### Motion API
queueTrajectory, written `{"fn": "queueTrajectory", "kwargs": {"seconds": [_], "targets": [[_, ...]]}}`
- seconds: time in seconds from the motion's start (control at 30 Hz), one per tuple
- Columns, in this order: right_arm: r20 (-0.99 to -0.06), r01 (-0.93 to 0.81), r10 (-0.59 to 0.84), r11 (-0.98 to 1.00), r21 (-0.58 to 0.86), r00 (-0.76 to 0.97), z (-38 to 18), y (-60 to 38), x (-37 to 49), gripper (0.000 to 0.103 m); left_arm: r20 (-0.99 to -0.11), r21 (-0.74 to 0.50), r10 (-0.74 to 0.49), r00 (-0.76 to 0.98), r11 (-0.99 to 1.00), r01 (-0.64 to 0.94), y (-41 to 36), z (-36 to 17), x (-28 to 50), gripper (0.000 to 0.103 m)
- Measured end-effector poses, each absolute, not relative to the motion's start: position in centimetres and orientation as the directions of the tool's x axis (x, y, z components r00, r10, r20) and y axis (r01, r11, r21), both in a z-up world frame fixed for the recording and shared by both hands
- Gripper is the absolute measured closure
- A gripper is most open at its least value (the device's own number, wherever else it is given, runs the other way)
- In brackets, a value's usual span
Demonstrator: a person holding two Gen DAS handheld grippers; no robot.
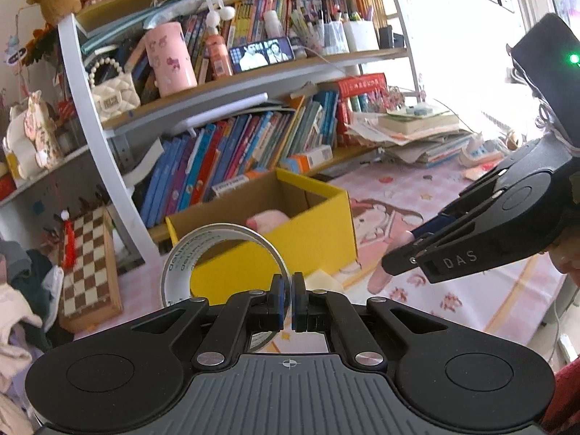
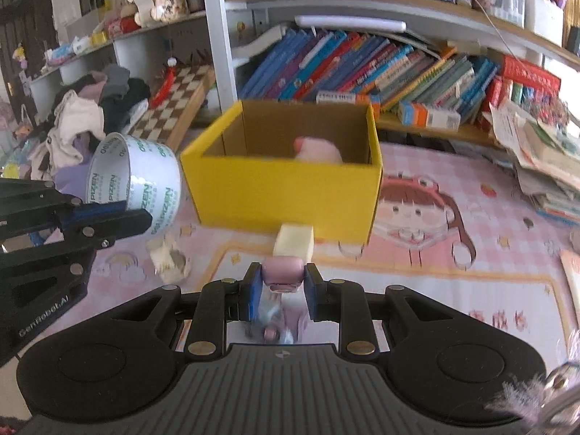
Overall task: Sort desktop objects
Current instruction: 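Lift the eraser and tape roll and carry both toward the yellow box, then lower the tape roll and eraser into the box and open both grippers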
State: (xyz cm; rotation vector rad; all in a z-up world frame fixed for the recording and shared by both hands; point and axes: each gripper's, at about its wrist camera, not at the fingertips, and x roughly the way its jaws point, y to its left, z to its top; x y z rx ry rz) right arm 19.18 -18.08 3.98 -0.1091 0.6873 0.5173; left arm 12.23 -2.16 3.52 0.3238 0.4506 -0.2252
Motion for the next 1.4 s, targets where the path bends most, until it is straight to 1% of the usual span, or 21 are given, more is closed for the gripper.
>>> {"fn": "queueTrajectory", "kwargs": {"seconds": [0.23,0.47,0.8,1.1,1.4], "targets": [[-0.58,-0.53,0.457,0.847,0.05,0.675,6.2,-18.0,22.5,0.08,-0.424,0.279,-0.13,0.896,0.923,0.266,-2.8,4.9,15.0,0.101],[-0.536,-0.565,0.488,0.825,0.026,0.688,7.9,-18.2,25.9,0.08,-0.408,0.292,-0.112,0.906,0.924,0.246,-3.2,6.3,18.1,0.101],[-0.496,-0.602,0.526,0.799,0.01,0.691,9.3,-17.9,31.7,0.08,-0.427,0.288,-0.101,0.898,0.926,0.242,-3.3,7.2,23.3,0.1],[-0.523,-0.646,0.557,0.763,0.016,0.645,8.0,-15.7,36.5,0.08,-0.509,0.261,-0.086,0.857,0.933,0.249,-3.3,5.6,28.7,0.1],[-0.544,-0.683,0.575,0.73,0.004,0.611,6.8,-12.3,41.4,0.08,-0.626,0.135,-0.085,0.775,0.967,0.215,-1.1,3.3,33.6,0.1]]}}
